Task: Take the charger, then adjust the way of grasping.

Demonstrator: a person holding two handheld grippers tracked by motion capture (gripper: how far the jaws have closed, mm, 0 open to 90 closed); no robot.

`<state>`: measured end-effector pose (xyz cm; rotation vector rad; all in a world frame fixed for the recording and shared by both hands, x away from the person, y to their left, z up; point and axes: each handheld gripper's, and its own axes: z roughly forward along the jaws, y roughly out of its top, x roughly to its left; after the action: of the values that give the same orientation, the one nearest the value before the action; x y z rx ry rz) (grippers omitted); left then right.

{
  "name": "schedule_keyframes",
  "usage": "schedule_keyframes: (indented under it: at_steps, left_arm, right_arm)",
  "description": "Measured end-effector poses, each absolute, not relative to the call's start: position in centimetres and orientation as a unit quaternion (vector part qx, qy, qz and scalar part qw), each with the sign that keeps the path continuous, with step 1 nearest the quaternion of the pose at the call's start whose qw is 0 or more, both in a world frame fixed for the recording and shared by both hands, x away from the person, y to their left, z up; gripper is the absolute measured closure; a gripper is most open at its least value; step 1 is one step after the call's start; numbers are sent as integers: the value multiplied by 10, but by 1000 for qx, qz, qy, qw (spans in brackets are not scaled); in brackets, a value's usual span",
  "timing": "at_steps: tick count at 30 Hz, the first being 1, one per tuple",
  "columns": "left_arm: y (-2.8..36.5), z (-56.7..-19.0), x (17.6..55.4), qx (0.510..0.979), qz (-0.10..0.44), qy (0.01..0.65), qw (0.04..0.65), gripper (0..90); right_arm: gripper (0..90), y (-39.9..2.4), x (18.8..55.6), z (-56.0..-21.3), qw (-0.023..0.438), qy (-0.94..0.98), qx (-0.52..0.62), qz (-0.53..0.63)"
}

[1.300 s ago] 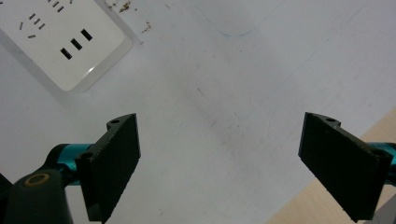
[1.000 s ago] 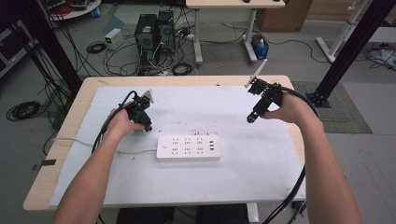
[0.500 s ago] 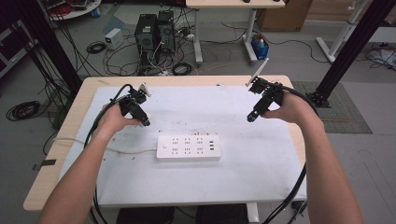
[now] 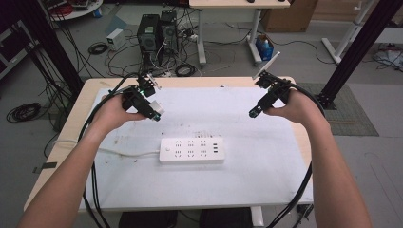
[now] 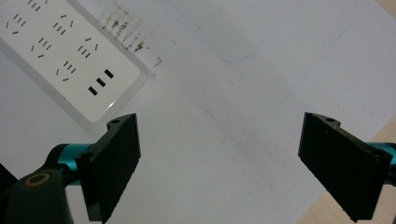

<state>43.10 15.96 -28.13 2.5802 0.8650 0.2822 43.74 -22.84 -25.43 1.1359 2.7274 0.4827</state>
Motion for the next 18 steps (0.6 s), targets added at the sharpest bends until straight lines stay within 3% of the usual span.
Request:
schedule_keyframes:
  at_steps: [18]
  left_arm:
    - [146,-262,418,927,129,268,227,425]
  right_arm:
    - [124,-227,433,-246,66,901,387,184]
